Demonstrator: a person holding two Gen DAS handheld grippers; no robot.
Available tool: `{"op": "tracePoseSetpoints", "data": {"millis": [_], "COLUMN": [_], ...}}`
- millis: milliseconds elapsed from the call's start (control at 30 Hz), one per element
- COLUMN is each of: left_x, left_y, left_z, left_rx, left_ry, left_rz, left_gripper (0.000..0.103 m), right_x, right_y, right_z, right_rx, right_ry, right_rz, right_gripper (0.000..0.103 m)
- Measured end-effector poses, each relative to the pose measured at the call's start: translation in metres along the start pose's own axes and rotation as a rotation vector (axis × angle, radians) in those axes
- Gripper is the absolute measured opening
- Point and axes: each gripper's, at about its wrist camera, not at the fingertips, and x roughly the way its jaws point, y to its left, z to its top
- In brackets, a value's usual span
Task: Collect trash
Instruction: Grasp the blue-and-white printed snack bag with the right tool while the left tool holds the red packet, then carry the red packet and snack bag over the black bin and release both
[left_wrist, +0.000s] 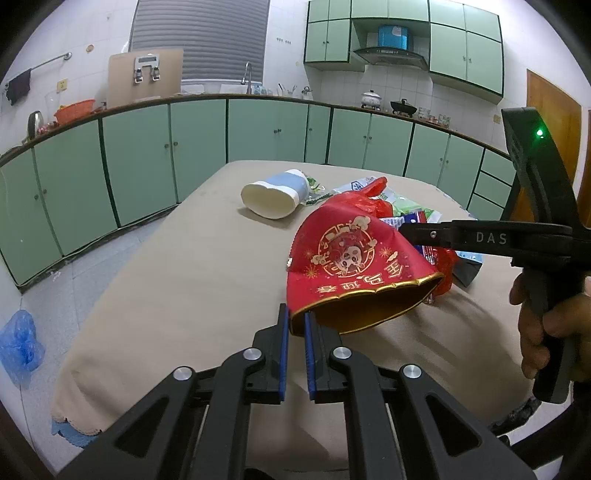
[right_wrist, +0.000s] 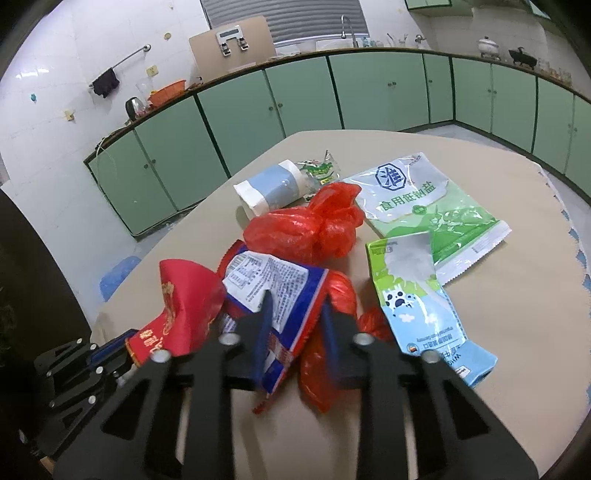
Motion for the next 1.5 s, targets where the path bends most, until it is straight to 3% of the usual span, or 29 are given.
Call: {"op": "tracePoseSetpoints", "data": {"millis": [167, 767, 1500], "left_x": [-0.001, -0.041, -0.091], "left_y": [-0.002, -0.016, -0.062], "left_z": [0.001, 0.013, 0.044], "left_rx": [0.009, 0.015, 0.082], "left_ry": [-0.005, -0.073, -0.173], "left_rz": [0.004, 0.017, -0.03], "left_gripper": [0.008, 0.008, 0.008], "right_x": [-0.008, -0.077, -0.195], "right_y": [0.001, 0.019, 0.008], "right_z": [-0.004, -0.005, -0.027], "right_rx": [0.001, -0.006, -0.009], "right_ry": [-0.012, -0.098, -0.23], "right_rz": [0.02, 0.06, -0.019], "right_gripper": [0.002, 0.0, 0.0]}}
